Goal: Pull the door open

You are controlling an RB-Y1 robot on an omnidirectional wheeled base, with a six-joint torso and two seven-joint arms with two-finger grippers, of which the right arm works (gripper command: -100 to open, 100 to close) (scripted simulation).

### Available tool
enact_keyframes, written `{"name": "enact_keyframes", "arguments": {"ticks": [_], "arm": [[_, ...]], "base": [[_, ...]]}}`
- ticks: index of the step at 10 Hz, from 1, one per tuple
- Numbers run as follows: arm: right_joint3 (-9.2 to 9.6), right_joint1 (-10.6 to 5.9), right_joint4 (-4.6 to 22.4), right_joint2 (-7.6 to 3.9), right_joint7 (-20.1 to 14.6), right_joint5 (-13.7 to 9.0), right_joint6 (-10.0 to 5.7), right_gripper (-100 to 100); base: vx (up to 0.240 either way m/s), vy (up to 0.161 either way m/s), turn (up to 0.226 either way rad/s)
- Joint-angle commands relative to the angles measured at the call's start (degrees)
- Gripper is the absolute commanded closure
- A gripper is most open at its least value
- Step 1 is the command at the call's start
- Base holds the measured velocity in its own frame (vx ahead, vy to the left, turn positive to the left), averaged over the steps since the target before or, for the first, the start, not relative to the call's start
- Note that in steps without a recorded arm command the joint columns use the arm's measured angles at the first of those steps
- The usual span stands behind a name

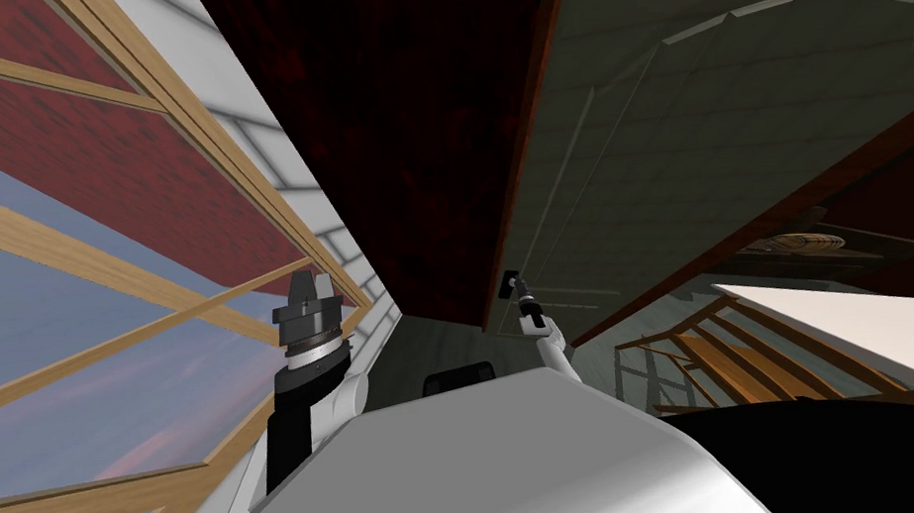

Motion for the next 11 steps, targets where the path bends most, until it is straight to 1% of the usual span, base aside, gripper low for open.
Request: {"name": "enact_keyframes", "arguments": {"ticks": [1, 2, 3, 4, 5, 6, 7, 9, 10, 11], "arm": [[1.32, 0.29, -1.0, -0.47, -2.9, -2.3, -0.2, 100], [1.32, 0.29, -1.0, -0.47, -3.4, -2.3, -0.2, 100], [2.24, 0.68, -1.3, -0.88, -5.5, -4.2, -0.1, 100], [2.24, 0.68, -1.3, -0.88, -5.8, -4.2, -0.1, 100], [3.16, 1.08, -1.6, -1.29, -8.1, -6.2, 0.0, 100], [4.1, 1.48, -2.0, -1.71, -9.6, -8.1, 0.1, 100], [4.1, 1.48, -2.0, -1.71, -10.5, -8.2, 0.1, 100], [5.99, 2.29, -2.7, -2.54, -14.3, -12.0, 0.31, 100], [5.99, 2.29, -2.7, -2.54, -15.3, -12.2, 0.31, 100], [4.96, 3.48, -2.1, -2.93, -12.4, -10.4, 0.39, -100]], "base": [[-0.03, -0.01, 0.022], [-0.023, -0.009, 0.007], [-0.028, -0.012, 0.018], [-0.023, -0.008, 0.016], [-0.026, -0.007, 0.019], [-0.037, -0.015, 0.024], [-0.035, -0.017, 0.01], [-0.041, -0.014, 0.025], [-0.031, -0.015, 0.02], [-0.007, 0.008, 0.005]]}}
